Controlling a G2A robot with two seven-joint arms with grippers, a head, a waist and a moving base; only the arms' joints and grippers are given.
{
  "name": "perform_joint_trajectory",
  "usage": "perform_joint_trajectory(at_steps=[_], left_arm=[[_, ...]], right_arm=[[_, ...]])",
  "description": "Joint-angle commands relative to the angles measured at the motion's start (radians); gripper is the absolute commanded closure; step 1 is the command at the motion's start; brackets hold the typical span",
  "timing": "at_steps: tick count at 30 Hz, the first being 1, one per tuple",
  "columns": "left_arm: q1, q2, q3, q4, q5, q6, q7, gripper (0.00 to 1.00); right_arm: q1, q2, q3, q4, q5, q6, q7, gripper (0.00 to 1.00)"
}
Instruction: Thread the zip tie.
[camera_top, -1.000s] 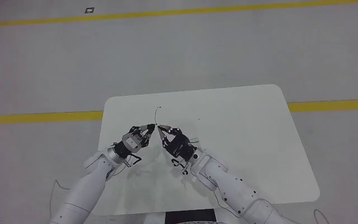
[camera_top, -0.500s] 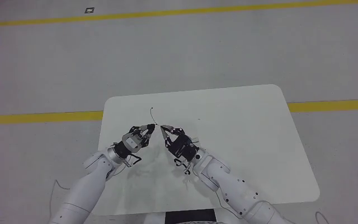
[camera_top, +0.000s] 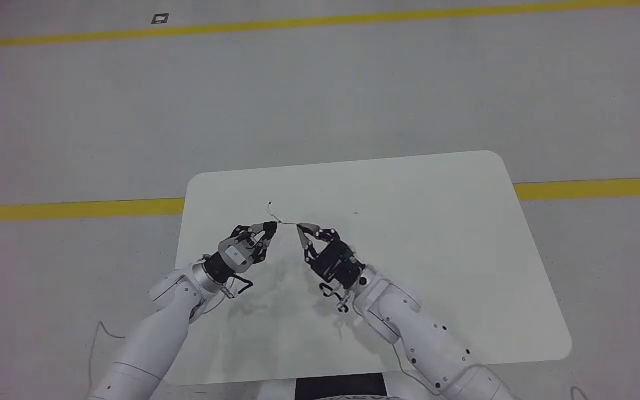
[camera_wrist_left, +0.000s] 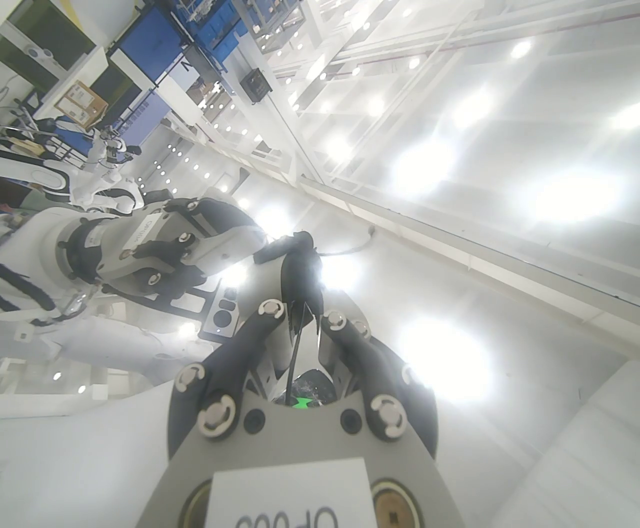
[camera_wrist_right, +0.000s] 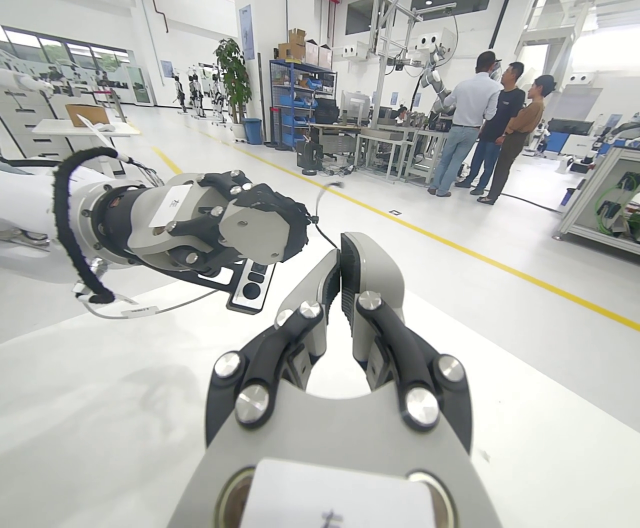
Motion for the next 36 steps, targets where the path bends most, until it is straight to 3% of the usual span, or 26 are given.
perform_joint_trajectory(at_steps=[1,36], left_arm=[[0.000,0.000,0.000,0.000,0.000,0.000,0.000,1.00],[0.000,0.000,0.000,0.000,0.000,0.000,0.000,1.00]], right_arm=[[-0.005,0.002,0.005,-0.005,-0.001,-0.002,0.001,1.00],[-0.084,0.038,0.087,-0.076,-0.010,-0.005,0.034,1.00]])
